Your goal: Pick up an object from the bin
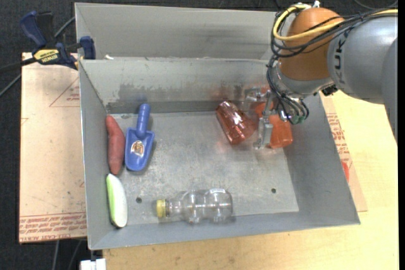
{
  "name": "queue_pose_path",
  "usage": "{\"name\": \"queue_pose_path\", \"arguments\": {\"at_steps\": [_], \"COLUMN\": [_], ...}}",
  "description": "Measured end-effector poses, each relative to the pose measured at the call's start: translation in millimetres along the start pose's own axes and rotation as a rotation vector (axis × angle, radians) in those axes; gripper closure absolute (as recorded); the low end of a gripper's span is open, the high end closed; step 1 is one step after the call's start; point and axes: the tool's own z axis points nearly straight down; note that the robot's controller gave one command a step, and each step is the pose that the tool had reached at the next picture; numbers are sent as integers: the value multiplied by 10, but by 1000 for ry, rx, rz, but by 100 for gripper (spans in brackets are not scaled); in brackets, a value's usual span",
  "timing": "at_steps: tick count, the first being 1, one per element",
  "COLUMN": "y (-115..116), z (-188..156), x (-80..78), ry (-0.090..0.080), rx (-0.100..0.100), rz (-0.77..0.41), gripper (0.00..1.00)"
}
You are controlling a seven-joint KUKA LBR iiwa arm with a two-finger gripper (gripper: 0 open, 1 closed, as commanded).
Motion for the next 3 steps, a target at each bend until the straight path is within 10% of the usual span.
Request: {"name": "queue_pose_path", "arguments": {"at_steps": [1,2,3], "y": [71,734,465], "z": [-439,300,271], "x": [-23,156,286], "ry": [-6,-3,-14], "rx": [-1,-4,-3], "rz": [95,42,316], "gripper": [0,0,100]}}
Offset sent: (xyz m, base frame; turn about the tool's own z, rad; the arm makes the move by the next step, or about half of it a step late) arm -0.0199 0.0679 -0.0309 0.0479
